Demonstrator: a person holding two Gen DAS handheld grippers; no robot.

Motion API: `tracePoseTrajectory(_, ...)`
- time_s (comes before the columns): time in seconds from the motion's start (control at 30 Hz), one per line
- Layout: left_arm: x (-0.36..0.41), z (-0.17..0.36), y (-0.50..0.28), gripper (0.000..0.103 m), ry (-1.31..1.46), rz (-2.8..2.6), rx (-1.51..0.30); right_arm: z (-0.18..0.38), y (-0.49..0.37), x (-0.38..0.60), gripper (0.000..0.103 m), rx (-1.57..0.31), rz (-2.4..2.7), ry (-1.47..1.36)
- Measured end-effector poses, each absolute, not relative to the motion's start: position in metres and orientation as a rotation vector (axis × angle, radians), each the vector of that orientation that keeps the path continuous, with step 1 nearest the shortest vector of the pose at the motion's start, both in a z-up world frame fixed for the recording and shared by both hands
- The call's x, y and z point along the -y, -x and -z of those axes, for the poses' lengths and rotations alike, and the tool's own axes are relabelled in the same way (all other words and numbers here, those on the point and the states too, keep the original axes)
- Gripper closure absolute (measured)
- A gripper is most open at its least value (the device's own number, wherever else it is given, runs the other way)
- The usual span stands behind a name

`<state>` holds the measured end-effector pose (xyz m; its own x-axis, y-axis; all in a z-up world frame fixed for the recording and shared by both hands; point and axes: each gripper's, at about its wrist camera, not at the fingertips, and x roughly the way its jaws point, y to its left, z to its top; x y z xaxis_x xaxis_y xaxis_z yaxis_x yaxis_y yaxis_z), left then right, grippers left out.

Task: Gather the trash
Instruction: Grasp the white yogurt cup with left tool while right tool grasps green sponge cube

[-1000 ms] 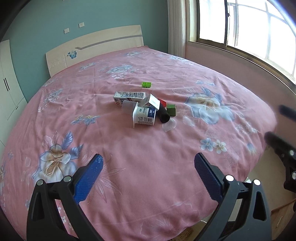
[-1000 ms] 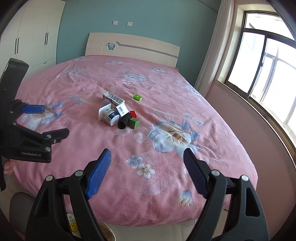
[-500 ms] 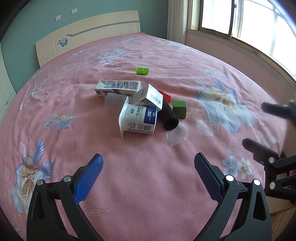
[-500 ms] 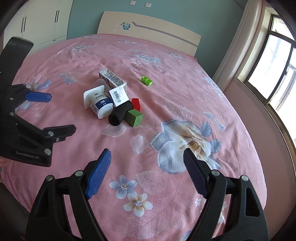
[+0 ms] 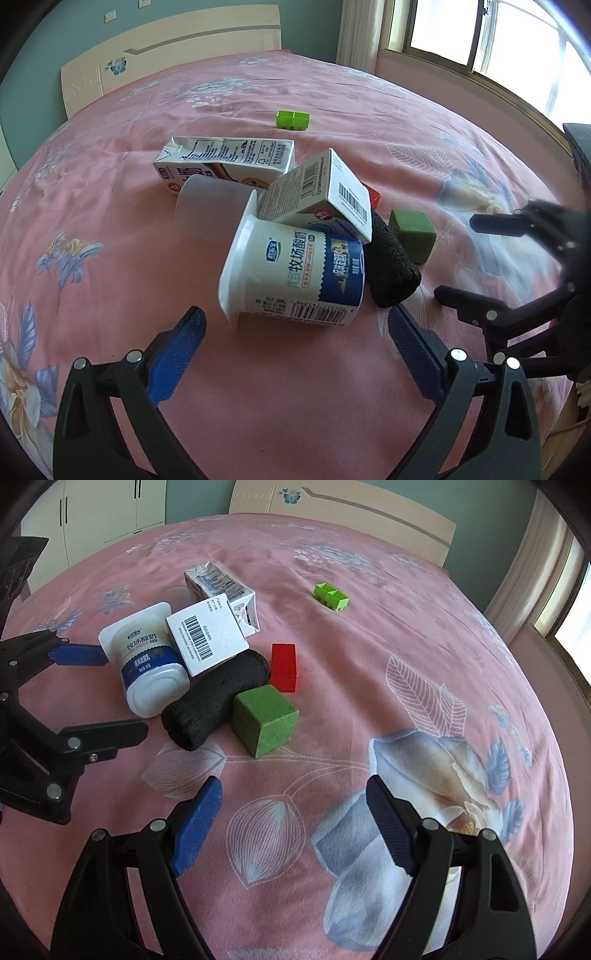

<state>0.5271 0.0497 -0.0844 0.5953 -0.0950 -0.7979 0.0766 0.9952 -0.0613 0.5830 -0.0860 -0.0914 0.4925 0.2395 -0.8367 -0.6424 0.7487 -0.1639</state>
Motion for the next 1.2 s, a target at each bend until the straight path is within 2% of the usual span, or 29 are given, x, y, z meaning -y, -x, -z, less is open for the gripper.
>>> tracePoseTrajectory(0.27, -0.054, 0.09, -0.55, 0.004, 0.046, 0.098, -0.93, 0.101, -0.622, 0.07, 0.024, -0.958, -0.667, 0.405)
tracePoseTrajectory(0.3, -0.054, 0.09, -0.552, 0.007, 0.045, 0.099, -0.93, 0.103, -0.624, 0.067, 0.025, -0.958, -0.68, 0.404)
tracePoseTrajectory(0.33, -0.055, 0.089, -0.555, 0.016, 0.049, 0.109, -0.931, 0.104, -0.624, 0.064, 0.027, -0.954, -0.688, 0.412)
tracePoseTrajectory(0.4, -0.055, 0.092, -0.559, 0.029, 0.065, 0.134, -0.951, 0.105, -0.624, 0.058, 0.039, -0.952, -0.705, 0.426)
tracePoseTrajectory(0.43, -0.054, 0.093, -0.561, 0.029, 0.067, 0.132, -0.954, 0.105, -0.623, 0.056, 0.043, -0.95, -0.711, 0.429)
tracePoseTrajectory(0.5, -0.052, 0.093, -0.561, 0.031, 0.053, 0.13, -0.948, 0.104, -0.62, 0.052, 0.062, -0.95, -0.739, 0.433)
tracePoseTrajectory(0.53, -0.052, 0.093, -0.56, 0.033, 0.051, 0.13, -0.947, 0.103, -0.618, 0.05, 0.064, -0.947, -0.743, 0.442)
tracePoseTrajectory(0.77, -0.053, 0.083, -0.548, 0.035, 0.037, 0.118, -0.944, 0.095, -0.601, 0.059, 0.064, -0.938, -0.698, 0.429)
tracePoseTrajectory(1.2, -0.054, 0.03, -0.49, 0.034, -0.032, 0.063, -0.908, 0.052, -0.544, 0.088, 0.064, -0.918, -0.618, 0.414)
